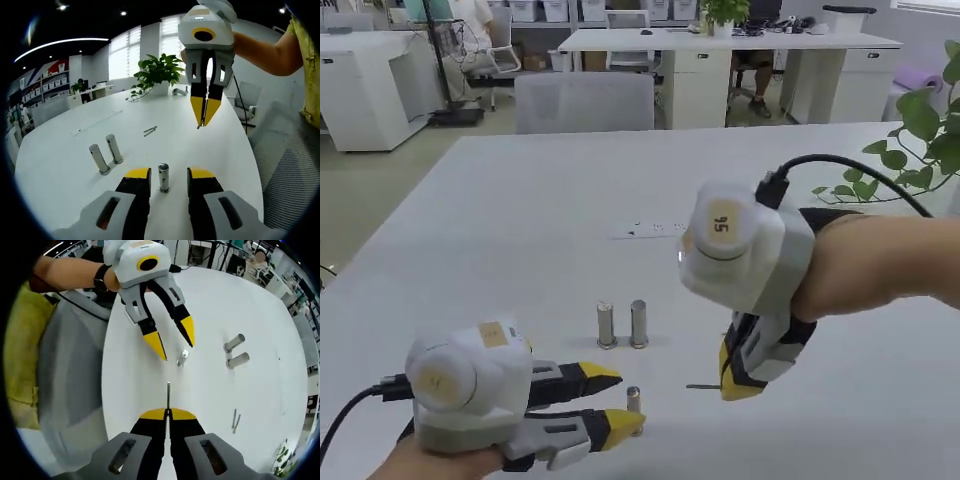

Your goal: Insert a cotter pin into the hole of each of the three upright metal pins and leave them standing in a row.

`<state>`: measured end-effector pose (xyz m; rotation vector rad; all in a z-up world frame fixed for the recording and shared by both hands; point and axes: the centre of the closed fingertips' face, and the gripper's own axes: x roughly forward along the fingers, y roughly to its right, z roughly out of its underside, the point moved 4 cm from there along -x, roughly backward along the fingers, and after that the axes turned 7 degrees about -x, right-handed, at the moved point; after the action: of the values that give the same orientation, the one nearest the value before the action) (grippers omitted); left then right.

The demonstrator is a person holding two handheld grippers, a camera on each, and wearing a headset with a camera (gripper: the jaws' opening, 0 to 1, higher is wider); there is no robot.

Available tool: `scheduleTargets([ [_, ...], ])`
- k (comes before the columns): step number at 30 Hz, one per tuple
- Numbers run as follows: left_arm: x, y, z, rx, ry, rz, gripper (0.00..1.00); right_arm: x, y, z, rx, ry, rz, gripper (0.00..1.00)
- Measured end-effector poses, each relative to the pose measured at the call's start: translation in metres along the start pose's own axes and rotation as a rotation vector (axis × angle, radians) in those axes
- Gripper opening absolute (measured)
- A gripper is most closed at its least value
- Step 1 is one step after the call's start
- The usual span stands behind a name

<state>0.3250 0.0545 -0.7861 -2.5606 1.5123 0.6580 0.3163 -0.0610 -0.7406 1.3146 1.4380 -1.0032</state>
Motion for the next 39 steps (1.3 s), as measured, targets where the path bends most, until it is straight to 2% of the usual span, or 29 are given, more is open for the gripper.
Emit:
scheduleTargets([
  [7,0.009,-0.008,0.008,-0.024,-0.002,0.027,0.25,0.005,0.006,-0.001,0.024,0.005,-0.009,0.02],
  [16,0.021,-0.007,0.019,-0.025,-0.015,0.053,0.2,0.011,0.01,-0.003,0.043,0.01,-0.018,0.02],
  [33,0.027,-0.009,0.027,-0.019,-0.029,0.052,0.08,0.031,0.015,-0.01,0.083,0.016,-0.042,0.02],
  [39,0.027,-0.009,0.026,-0.021,-0.024,0.046,0.08,0.036,0.017,-0.011,0.103,0.021,-0.039,0.02],
])
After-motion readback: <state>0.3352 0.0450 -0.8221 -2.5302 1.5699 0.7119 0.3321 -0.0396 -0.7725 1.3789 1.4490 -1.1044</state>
